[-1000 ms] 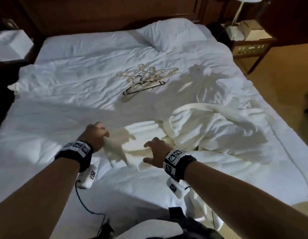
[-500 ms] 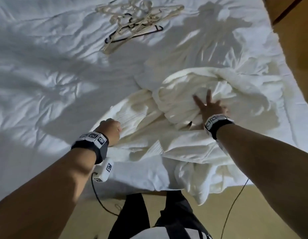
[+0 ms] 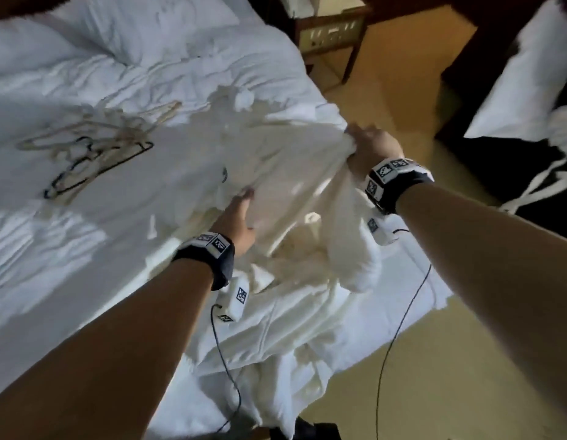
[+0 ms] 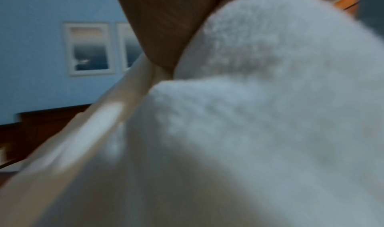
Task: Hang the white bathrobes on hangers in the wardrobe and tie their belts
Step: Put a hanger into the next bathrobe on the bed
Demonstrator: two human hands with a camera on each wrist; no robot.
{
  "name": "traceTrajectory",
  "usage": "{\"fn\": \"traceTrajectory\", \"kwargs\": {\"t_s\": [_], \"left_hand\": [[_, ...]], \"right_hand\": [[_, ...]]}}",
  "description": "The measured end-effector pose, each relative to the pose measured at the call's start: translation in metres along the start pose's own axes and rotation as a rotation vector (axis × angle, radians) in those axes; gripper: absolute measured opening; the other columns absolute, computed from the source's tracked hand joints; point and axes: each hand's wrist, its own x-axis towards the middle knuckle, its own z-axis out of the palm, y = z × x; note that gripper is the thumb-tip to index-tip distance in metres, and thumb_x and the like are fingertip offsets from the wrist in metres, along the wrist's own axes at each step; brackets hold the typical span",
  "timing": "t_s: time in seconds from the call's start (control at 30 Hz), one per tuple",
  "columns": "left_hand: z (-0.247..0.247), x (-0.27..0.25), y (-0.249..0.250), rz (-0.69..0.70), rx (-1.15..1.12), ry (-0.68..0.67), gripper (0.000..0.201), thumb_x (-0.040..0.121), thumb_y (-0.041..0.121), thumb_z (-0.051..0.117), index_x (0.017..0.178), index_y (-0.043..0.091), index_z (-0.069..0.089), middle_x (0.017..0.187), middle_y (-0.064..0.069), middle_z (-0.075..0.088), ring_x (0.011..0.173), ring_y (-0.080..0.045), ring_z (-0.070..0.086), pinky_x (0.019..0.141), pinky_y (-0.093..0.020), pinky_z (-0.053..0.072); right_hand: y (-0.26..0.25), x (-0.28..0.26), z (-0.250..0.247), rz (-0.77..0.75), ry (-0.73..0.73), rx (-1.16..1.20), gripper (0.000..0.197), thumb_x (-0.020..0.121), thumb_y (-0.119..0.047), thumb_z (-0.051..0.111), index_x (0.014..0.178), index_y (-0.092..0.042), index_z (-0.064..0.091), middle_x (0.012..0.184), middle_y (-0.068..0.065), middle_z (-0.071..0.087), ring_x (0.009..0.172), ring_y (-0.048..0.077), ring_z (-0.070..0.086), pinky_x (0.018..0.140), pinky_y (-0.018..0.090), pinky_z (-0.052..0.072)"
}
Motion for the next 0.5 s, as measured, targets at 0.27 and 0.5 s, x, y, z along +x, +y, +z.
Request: {"fn": "traceTrajectory", "kwargs": {"t_s": [0.27,0.5], "left_hand": [[0.081,0.024,0.101,0.334,0.26,-0.245,0.069,0.092,0.013,0.055,0.153,0.022,0.025,0.161,-0.001,0.016,0.146,-0.019,0.023,0.114,-0.021,0.016],[0.105,-0.035,-0.016,0.067,0.295,-0.287,0.052,0.081,0.028,0.059,0.132,0.031,0.053,0.139,-0.004,0.053,0.126,-0.024,0.052,0.105,-0.032,0.042]], "right_hand": [[0.175,-0.08,0.021,0.445,0.021,0.083,0.046,0.085,-0.011,0.049,0.128,-0.027,0.045,0.123,0.016,0.043,0.101,0.044,0.056,0.086,0.047,0.05],[0.122,-0.165,0.155,0.252,-0.594,0.108,0.037,0.099,-0.023,0.044,0.136,-0.026,0.049,0.14,0.008,0.048,0.122,0.031,0.053,0.098,0.037,0.044]]}}
